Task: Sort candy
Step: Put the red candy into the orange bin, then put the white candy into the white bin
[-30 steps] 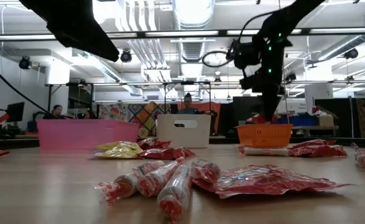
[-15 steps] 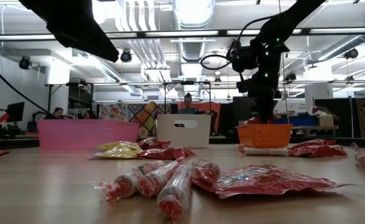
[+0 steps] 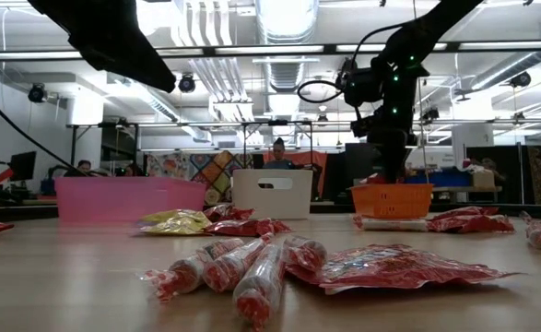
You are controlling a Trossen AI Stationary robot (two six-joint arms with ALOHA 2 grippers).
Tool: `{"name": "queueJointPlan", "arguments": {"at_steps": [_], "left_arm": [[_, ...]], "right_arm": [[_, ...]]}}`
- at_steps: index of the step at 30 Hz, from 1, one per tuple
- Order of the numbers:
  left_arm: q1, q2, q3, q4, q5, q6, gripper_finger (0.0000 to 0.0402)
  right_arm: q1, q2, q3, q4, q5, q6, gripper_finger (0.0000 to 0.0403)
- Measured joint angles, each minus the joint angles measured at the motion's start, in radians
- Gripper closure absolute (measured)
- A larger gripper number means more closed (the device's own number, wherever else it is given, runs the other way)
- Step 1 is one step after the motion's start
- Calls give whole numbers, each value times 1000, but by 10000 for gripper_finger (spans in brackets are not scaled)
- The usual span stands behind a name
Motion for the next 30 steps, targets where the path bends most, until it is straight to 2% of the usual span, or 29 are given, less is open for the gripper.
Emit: {"name": "queueJointPlan", "arguments": {"at_steps": [10, 21, 30], "left_arm": [[0, 0, 0, 0, 0, 0, 298], [0, 0, 0, 0, 1, 0, 298], [0, 0, 0, -1, 54, -24, 298]], "right_arm": [[0, 0, 0, 9, 0, 19, 381], [0, -2, 10, 10, -1, 45, 279], [41, -106, 30, -10, -153, 123, 273]]}}
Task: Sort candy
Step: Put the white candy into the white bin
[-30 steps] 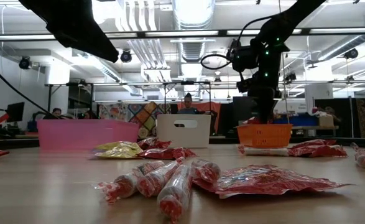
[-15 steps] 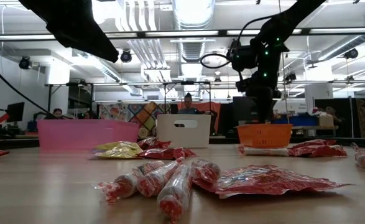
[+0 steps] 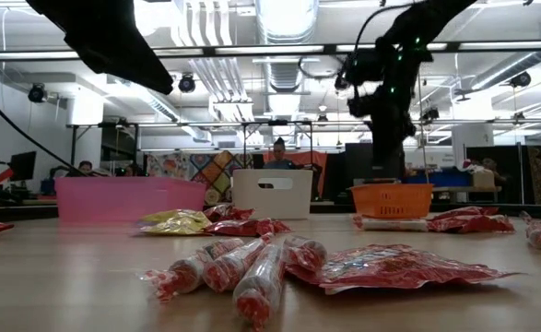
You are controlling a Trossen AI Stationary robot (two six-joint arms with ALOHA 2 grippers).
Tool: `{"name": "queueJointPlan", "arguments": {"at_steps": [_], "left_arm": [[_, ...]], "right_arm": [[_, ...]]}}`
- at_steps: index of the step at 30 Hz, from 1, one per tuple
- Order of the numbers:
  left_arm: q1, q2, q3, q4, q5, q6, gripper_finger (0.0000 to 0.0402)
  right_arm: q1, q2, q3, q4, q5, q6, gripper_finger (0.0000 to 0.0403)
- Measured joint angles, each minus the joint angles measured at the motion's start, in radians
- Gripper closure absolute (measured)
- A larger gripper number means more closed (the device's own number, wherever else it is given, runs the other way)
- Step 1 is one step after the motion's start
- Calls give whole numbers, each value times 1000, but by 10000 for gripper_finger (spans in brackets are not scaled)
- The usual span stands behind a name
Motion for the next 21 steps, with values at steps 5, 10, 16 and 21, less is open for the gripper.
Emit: {"name": "queueJointPlan", "arguments": {"at_steps": [5, 10, 16, 21], "left_arm": [[0, 0, 0, -1, 38, -5, 298], [0, 0, -2, -7, 54, 0, 294], [-3, 18, -70, 27, 74, 58, 244], [-4, 58, -161, 146, 80, 80, 198]], "right_arm": [[94, -91, -4, -4, -32, 51, 274], [228, -166, -5, -4, -34, 104, 274], [375, -229, -26, 6, -31, 158, 272], [454, -277, -81, 28, -7, 220, 271]]}}
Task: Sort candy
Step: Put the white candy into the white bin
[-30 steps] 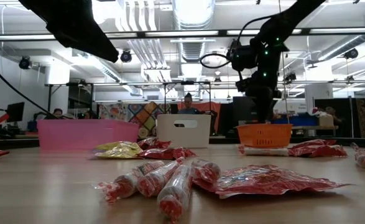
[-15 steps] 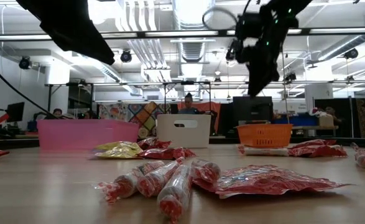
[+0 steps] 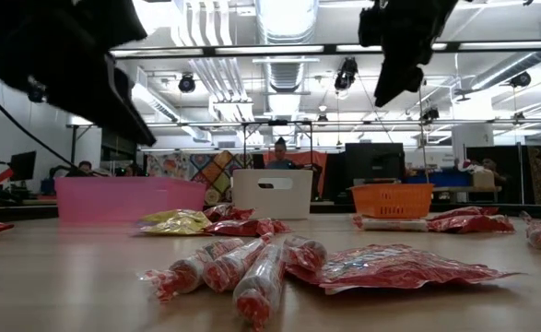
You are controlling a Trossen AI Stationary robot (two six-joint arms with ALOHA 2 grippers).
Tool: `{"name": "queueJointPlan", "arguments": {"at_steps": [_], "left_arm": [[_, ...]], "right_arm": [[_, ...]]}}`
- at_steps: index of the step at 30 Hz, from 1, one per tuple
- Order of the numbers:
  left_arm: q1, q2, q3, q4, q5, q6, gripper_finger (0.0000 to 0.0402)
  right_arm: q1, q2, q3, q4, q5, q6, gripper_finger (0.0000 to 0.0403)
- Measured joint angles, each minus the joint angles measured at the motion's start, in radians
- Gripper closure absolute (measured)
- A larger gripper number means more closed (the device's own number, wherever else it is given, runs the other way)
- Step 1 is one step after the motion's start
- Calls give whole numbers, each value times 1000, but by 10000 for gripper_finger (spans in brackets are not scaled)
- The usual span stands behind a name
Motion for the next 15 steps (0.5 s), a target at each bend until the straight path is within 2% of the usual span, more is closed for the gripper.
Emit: {"name": "queueJointPlan", "arguments": {"at_steps": [7, 15], "left_arm": [[0, 108, -46, 163, -1, 14, 186], [0, 173, 5, 163, -2, 18, 186]], "right_arm": [[92, -43, -128, 119, 9, 51, 271], [202, 24, -279, 371, 9, 73, 271]]}}
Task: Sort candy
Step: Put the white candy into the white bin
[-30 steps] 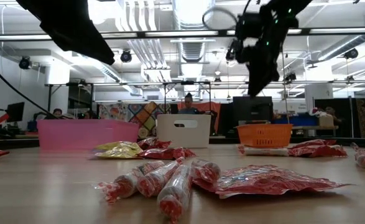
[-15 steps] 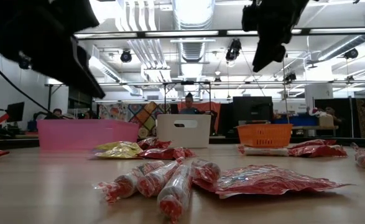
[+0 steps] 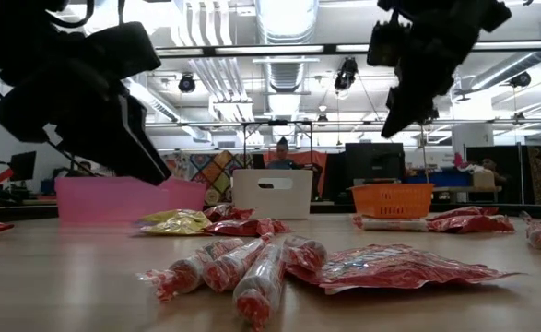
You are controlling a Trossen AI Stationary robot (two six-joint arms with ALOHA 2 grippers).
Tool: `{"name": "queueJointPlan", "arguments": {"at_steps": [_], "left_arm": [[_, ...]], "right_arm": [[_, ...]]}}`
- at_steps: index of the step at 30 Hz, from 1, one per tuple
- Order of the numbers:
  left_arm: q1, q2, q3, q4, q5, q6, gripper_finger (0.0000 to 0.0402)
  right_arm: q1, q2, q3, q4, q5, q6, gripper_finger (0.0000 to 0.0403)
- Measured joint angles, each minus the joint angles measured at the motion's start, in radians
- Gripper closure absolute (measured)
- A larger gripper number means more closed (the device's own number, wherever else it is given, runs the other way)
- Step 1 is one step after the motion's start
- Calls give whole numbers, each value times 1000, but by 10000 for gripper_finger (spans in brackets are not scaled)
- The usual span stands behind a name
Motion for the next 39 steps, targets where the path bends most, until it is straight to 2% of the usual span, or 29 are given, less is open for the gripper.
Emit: {"name": "queueJointPlan", "arguments": {"at_steps": [6, 9, 18, 25, 30, 33, 39], "left_arm": [[0, -14, 1, -2, -17, 0, 190], [0, -20, 10, -26, -18, 9, 194], [-17, -101, 48, -201, -34, 8, 201], [-65, -261, 40, -251, -128, 8, 201], [-94, -355, 40, -252, -142, 8, 201], [-105, -391, 40, -253, -142, 8, 201], [-104, -399, 37, -254, -144, 8, 201]], "right_arm": [[72, 142, -6, 30, 73, 75, 271], [86, 219, 4, 30, 76, 110, 271], [93, 383, 64, 36, 75, 145, 271], [92, 441, 144, -7, 77, 125, 271], [93, 432, 187, -34, 79, 116, 271], [92, 435, 193, -27, 109, 103, 271], [93, 480, 188, -23, 100, 100, 271]]}}
